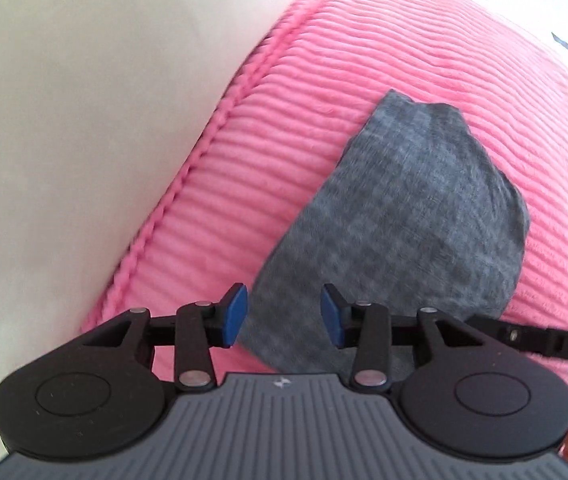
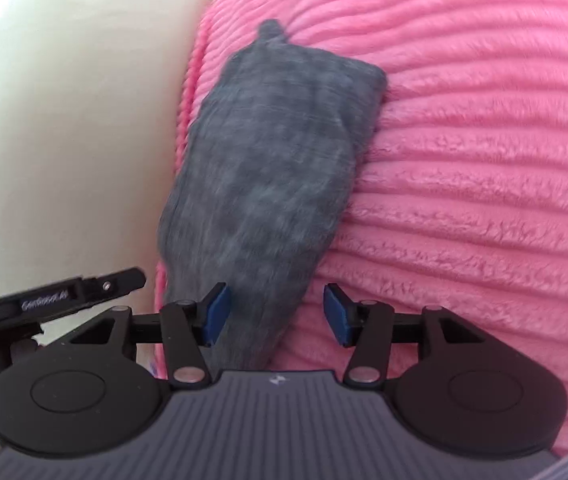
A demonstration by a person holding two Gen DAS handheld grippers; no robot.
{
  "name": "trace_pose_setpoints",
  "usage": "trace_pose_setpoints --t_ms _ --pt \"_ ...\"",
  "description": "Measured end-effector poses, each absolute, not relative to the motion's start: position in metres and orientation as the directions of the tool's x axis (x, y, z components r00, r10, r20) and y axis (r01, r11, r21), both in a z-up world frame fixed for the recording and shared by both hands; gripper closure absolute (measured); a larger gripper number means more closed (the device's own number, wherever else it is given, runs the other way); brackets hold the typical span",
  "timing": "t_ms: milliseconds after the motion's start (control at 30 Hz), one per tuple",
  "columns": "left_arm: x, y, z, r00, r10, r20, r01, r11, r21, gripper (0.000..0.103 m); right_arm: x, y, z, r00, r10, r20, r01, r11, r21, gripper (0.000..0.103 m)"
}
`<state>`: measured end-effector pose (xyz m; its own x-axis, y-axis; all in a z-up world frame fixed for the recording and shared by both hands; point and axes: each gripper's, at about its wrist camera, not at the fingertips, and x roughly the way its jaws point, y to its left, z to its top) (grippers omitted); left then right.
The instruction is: Fold clothes
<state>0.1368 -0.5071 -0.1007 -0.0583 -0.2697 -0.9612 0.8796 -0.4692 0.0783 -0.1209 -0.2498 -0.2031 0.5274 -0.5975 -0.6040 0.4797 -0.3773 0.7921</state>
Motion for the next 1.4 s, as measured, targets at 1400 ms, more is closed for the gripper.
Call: trace_pose_setpoints --t_ms 1400 --pt "0.121 -0.616 -0.193 -0.451 0.407 -0.794 0.495 -0.627 -0.602 0.077 -0.143 -0.245 -0.215 0.641 -0.538 -0.548 0.384 -0.393 0.835 0.043"
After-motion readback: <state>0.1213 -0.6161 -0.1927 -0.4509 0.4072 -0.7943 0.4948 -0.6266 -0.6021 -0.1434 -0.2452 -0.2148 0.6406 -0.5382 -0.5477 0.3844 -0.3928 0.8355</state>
